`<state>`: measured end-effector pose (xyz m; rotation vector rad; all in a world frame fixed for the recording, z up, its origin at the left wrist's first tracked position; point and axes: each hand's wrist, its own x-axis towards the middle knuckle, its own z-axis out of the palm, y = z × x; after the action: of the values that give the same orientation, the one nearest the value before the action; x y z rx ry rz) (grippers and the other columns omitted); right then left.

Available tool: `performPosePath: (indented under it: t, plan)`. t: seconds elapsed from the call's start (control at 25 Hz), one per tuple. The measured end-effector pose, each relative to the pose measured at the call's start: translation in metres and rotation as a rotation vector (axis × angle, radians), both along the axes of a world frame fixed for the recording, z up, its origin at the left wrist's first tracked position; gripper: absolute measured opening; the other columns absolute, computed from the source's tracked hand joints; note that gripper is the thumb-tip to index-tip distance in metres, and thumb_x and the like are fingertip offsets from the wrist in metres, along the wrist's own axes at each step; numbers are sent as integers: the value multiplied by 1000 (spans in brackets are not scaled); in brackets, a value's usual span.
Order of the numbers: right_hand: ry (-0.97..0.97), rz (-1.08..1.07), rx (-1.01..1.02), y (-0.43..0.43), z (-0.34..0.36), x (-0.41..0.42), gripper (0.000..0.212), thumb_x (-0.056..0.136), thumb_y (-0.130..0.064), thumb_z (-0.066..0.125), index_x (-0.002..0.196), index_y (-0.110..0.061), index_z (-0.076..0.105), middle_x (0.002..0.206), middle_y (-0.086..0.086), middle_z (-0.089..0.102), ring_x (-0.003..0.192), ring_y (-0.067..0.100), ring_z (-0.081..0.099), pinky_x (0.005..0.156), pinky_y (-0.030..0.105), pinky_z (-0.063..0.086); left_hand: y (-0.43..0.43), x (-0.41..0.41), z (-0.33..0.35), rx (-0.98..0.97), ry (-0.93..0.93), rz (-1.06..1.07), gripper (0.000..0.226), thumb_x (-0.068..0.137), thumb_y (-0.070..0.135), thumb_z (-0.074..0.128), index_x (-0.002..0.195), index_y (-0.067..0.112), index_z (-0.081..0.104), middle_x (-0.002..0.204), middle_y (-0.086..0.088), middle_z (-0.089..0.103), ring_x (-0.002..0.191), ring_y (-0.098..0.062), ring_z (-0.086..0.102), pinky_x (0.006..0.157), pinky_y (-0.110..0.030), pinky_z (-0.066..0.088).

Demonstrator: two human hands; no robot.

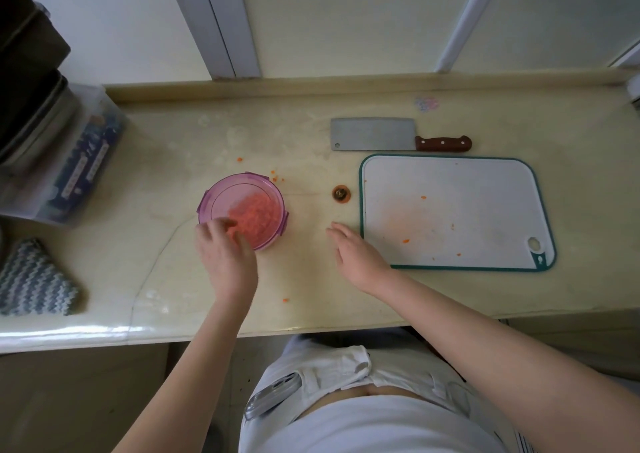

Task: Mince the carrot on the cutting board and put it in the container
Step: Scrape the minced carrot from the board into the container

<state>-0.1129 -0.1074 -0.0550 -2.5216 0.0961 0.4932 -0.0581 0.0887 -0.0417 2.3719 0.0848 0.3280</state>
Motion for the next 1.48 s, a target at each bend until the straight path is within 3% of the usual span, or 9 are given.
performPosePath:
  t: [0.12,0.28,0.52,0.72,0.88,1.0,1.2,1.36,1.48]
  plan:
    - [-129,-34,41,-19,8,-7,52,101,-8,36,151,-12,22,159,-2,15,146,12,11,116,21,7,-27,-4,-1,111,-69,-325,18,85,4,43,95,1,58,95,-16,53,90,-29,46,80,-34,36]
    - [-218,-254,-98,-92,0,-22,53,101,-14,37,150,-4,18,159,8,12,148,19,7,119,27,4,-72,-15,-7,-123,242,-674,31,97,6,41,124,7,55,130,-6,51,123,-15,45,99,-9,27]
    - [125,-661,-289,-163,-29,-53,72,100,-43,21,148,8,4,158,23,-1,147,31,-2,121,38,0,-106,-13,-42,-26,456,-776,44,101,18,34,145,16,30,154,2,21,144,-10,8,111,-13,3]
    - [51,-334,-189,-73,-36,-48,87,83,-53,-3,148,4,1,155,16,-12,146,27,-12,117,32,-12,-107,-16,-61,156,293,-813,45,99,12,38,144,11,33,154,-4,22,144,-18,9,112,-12,-7]
    - [-82,-59,25,-63,-15,-49,58,104,-28,30,151,-6,3,152,-4,-13,144,9,-10,116,18,-10,-115,-19,-57,235,246,-763,45,99,11,37,144,10,32,153,-7,25,144,-21,13,115,-22,-1]
    - [-140,-200,-5,-118,-10,-27,56,102,-12,36,150,-4,10,158,4,1,147,16,-1,112,13,-9,-118,-17,-56,297,232,-794,45,101,15,34,145,13,30,154,-3,20,144,-18,10,115,-21,-2]
    - [73,-403,-151,-163,-27,15,59,104,-24,29,149,4,3,159,19,-4,148,26,-5,116,26,-7,-143,-14,-28,-563,653,-606,43,101,16,37,144,15,32,144,12,35,132,1,31,101,-2,24]
    - [-14,-165,-169,-94,-30,-10,59,104,-25,25,149,0,-3,158,15,-13,146,25,-15,119,33,-9,-160,-13,-27,-969,832,-319,45,103,21,31,146,15,25,149,1,34,135,-10,34,111,-25,28]
    - [-77,19,-8,-83,-16,-28,55,105,-20,26,151,-6,1,159,4,-8,144,10,-14,118,23,-7,-158,-10,-28,-1062,847,-255,43,103,20,27,145,11,27,147,-6,36,134,-15,37,112,-29,29]
